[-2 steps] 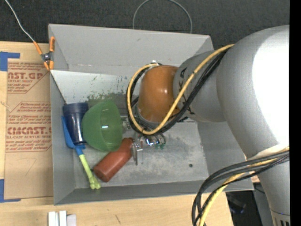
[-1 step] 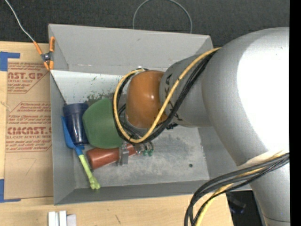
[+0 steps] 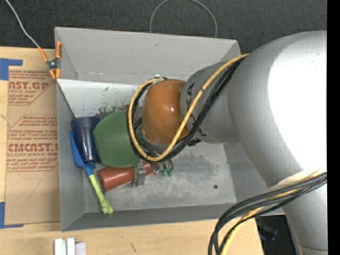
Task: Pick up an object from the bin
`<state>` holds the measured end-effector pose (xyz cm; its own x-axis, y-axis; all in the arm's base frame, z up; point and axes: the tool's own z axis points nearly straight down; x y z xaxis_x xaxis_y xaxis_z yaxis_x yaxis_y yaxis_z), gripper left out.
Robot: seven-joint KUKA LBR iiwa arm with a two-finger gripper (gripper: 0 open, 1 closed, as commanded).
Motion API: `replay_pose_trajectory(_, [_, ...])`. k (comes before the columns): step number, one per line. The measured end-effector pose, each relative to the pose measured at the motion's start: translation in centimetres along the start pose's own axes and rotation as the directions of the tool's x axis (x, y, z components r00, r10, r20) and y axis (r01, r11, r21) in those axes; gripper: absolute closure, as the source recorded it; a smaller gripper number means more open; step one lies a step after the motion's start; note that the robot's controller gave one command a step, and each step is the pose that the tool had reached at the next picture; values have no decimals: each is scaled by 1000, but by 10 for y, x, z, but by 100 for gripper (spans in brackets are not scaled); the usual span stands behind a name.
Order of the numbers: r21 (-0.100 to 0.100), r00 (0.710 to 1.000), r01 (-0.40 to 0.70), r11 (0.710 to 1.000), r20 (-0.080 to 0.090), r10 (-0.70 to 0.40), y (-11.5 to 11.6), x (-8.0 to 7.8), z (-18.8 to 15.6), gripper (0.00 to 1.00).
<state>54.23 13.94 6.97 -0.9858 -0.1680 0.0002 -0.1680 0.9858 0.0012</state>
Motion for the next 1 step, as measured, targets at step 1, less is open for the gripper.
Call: replay_pose_trajectory(1, [-2,1000,-23,1000,3,23,14,17,-104,100])
